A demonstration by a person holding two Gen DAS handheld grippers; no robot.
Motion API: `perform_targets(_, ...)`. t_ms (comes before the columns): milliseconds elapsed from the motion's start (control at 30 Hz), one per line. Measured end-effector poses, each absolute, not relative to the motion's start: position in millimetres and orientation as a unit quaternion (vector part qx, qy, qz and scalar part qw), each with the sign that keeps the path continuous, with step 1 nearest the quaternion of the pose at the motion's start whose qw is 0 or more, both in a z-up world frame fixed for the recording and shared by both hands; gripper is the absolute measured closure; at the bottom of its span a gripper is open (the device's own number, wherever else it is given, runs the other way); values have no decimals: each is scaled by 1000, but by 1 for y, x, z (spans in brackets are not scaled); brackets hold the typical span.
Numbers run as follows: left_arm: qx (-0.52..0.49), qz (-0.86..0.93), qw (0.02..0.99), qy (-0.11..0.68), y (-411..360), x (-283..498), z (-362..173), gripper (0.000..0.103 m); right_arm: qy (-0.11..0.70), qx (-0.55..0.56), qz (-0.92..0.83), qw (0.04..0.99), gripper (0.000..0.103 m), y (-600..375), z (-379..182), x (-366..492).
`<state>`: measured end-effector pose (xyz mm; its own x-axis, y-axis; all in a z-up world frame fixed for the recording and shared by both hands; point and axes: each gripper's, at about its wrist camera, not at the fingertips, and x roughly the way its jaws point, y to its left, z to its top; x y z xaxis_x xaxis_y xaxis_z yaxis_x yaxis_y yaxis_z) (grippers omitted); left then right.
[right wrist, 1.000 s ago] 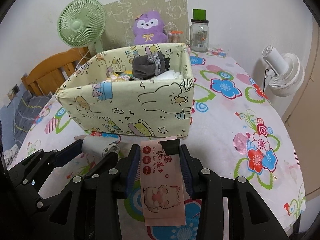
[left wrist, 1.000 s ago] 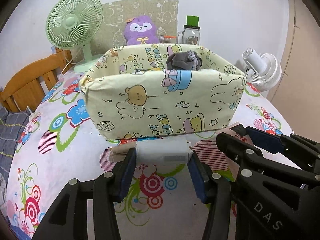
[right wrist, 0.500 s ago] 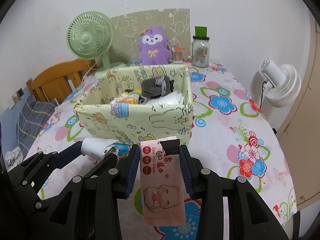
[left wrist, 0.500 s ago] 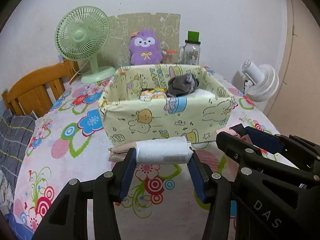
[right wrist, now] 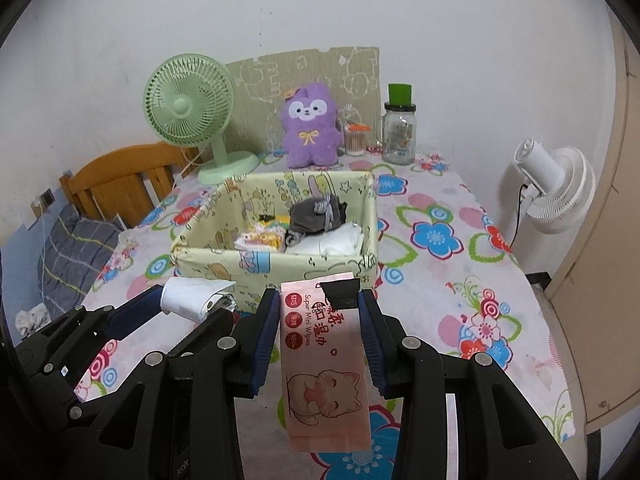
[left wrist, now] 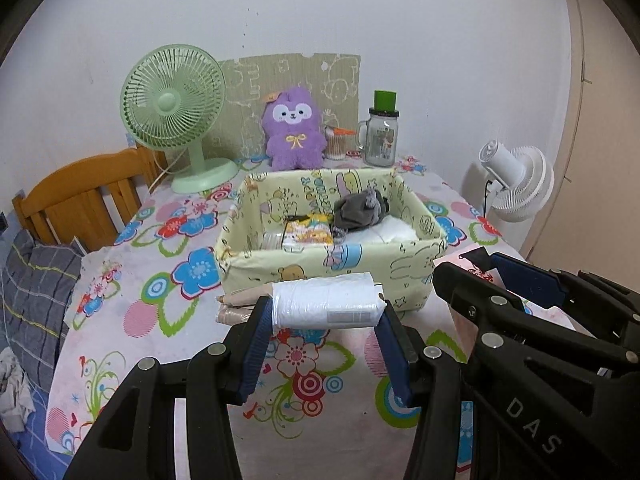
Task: Organize soft objects
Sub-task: 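Lift the white roll with the left tool while the right tool lifts the packet toward the box, then lower the white roll into the box and open the left tool while the right tool holds the packet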
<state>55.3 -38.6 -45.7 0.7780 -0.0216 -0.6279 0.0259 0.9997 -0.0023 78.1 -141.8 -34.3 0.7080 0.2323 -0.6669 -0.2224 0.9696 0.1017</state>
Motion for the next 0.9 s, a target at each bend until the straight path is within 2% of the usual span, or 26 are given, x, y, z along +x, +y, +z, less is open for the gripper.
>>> perform_targets(900,8,-12,952,304,-43,66,-2,50,329,9,128,936,60,-143,12,90)
